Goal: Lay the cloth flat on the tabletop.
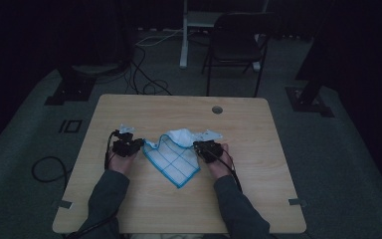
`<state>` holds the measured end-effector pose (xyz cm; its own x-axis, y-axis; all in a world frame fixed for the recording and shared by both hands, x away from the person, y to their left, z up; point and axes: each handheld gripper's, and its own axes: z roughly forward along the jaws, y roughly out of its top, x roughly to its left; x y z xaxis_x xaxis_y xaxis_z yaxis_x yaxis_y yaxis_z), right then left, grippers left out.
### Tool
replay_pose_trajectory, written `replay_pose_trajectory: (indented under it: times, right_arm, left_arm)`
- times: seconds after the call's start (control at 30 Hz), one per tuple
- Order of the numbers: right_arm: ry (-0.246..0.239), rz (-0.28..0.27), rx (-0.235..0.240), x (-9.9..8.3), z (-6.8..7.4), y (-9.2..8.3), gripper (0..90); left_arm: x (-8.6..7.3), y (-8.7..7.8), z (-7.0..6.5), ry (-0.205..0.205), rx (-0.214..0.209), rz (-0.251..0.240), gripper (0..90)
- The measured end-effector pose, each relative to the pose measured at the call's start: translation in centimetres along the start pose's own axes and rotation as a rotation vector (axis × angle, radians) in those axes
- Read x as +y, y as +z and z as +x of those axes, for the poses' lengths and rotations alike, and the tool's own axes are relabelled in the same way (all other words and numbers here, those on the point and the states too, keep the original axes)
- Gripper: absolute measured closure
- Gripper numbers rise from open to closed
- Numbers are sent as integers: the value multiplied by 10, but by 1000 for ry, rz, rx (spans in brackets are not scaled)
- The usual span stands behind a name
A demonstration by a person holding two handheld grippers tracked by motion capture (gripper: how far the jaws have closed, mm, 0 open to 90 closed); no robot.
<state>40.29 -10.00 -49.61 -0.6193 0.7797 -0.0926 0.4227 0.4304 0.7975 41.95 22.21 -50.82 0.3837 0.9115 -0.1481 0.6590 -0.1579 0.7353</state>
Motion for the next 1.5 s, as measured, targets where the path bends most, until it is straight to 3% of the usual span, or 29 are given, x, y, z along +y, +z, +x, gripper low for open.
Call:
replay_pose_trajectory:
  times: [0.17, 0.3, 0.57, 0.73, 0.9, 1.0, 1.33, 1.5]
  right_arm:
    - [5, -23, -5, 15, -5, -2, 895]
    - [-6, -39, -12, 28, -6, -1, 896]
    - [-16, -48, -12, 44, -6, 3, 896]
    - [-20, -50, -9, 46, -6, 5, 895]
    - [-16, -42, -11, 45, -7, 7, 895]
    - [-16, -45, -14, 45, -9, 6, 895]
    - [24, -59, -46, 44, -20, 3, 821]
    - [11, -47, -35, 42, -21, 4, 801]
  left_arm:
    - [-6, -5, 10, -24, 15, 15, 820]
    - [-10, -13, 3, -8, 2, 7, 813]
    - [-14, -18, -38, 93, -76, -7, 796]
    - [-25, -9, -73, 148, -145, 19, 789]
    - [-40, 2, -112, 237, -217, 68, 784]
    - [-46, 6, -122, 269, -225, 91, 789]
    - [-53, 8, -121, 268, -207, 129, 819]
    - [-56, 6, -121, 274, -203, 123, 836]
